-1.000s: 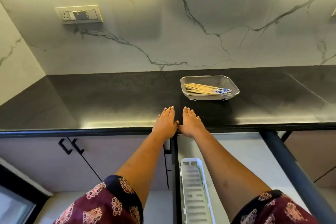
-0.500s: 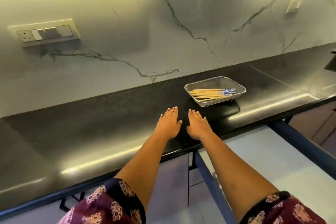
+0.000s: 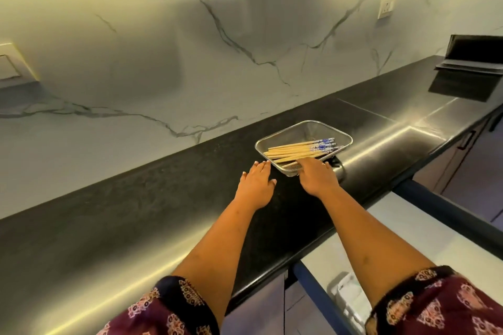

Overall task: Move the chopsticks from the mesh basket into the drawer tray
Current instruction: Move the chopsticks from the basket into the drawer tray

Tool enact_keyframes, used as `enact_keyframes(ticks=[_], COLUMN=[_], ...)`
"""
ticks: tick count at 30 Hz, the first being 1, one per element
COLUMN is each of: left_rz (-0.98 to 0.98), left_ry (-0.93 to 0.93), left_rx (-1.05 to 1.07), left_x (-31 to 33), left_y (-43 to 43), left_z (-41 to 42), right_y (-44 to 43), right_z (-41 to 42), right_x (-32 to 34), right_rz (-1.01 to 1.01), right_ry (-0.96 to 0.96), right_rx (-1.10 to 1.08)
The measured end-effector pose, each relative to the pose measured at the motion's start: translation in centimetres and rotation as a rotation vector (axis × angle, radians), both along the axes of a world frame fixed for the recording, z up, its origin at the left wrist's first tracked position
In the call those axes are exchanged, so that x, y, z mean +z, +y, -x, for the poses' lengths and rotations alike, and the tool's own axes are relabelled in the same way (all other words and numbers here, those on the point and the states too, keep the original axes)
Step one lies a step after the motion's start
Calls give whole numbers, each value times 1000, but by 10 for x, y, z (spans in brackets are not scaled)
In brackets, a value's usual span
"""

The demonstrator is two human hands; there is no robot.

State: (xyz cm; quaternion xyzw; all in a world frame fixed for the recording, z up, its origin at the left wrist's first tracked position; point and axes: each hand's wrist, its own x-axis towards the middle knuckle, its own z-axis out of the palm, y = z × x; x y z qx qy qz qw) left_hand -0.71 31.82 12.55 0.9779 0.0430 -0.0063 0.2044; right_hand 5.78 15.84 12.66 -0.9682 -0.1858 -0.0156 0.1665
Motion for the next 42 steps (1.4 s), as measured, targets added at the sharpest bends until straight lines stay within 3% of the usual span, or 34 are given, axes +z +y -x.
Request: enact_keyframes(ticks=[9,16,33,42], left_rz=[126,195,130,200], left_ry=[-36,31,34,-29], left_rx=[-18,11,4,42], left_x=[1,-7,-30,-31], left_y=[20,36,38,42], left_z=[-79,-109,-166,-162], right_y=[-5,17,39,33], right_z=[-100,-132,-173,-173], right_x=[2,-15,-58,-55], right_rz=[31,294,304,418], right_ry=[-5,189,-58,-25], right_rx=[-62,55,124,223])
